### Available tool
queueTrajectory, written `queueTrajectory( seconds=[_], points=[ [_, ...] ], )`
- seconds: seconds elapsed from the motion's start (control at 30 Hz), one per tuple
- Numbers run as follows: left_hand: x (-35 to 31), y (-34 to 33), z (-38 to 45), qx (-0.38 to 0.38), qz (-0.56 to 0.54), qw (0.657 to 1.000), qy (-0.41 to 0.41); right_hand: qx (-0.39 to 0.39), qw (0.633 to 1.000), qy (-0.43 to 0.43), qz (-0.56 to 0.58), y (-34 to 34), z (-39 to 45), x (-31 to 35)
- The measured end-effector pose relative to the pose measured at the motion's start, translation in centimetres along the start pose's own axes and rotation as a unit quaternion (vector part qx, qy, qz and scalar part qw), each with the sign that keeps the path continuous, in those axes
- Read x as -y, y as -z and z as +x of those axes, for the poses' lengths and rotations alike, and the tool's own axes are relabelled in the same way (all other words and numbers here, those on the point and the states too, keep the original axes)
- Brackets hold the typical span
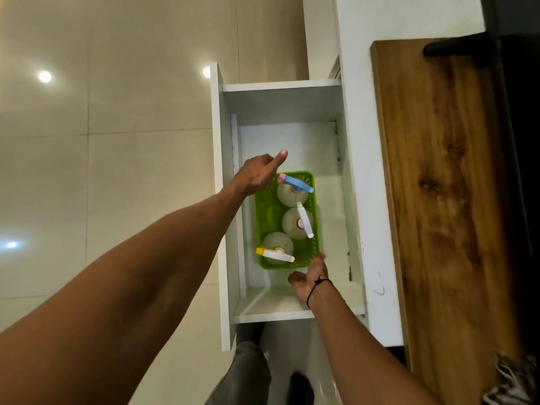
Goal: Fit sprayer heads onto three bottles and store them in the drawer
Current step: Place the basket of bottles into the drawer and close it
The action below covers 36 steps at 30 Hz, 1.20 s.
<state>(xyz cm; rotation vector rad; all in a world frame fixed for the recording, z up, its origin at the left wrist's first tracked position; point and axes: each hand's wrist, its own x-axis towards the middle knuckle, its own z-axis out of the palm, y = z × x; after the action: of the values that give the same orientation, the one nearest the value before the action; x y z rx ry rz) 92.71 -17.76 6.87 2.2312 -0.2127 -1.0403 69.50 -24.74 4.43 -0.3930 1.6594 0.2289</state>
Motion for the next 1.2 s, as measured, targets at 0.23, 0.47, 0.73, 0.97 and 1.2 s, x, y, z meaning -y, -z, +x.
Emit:
queueTrajectory(
  seconds=[0.23,0.47,0.73,0.97,1.2],
  points=[
    [0.7,4.8,-8.5,-0.212,-0.100,0.972,-0.005,0.012,0.999,0.029,0.019,1.7,-6.4,-1.6],
    [4.0,0.3,-17.2,-0.214,-0.150,0.940,0.218,-0.075,0.996,0.040,0.001,5.8,-9.6,-5.4],
    [7.3,-5.8,-22.9,-0.171,-0.054,0.955,0.236,0.032,0.997,-0.015,0.072,8.8,-9.7,-6.0],
    [4.2,-8.1,-22.0,-0.125,-0.100,0.966,0.201,0.083,0.995,-0.023,0.060,12.1,-10.1,-5.4],
    [0.0,-11.7,-21.2,-0.084,-0.183,0.961,0.191,0.110,0.984,-0.017,0.136,14.7,-9.6,-5.5]
  ],
)
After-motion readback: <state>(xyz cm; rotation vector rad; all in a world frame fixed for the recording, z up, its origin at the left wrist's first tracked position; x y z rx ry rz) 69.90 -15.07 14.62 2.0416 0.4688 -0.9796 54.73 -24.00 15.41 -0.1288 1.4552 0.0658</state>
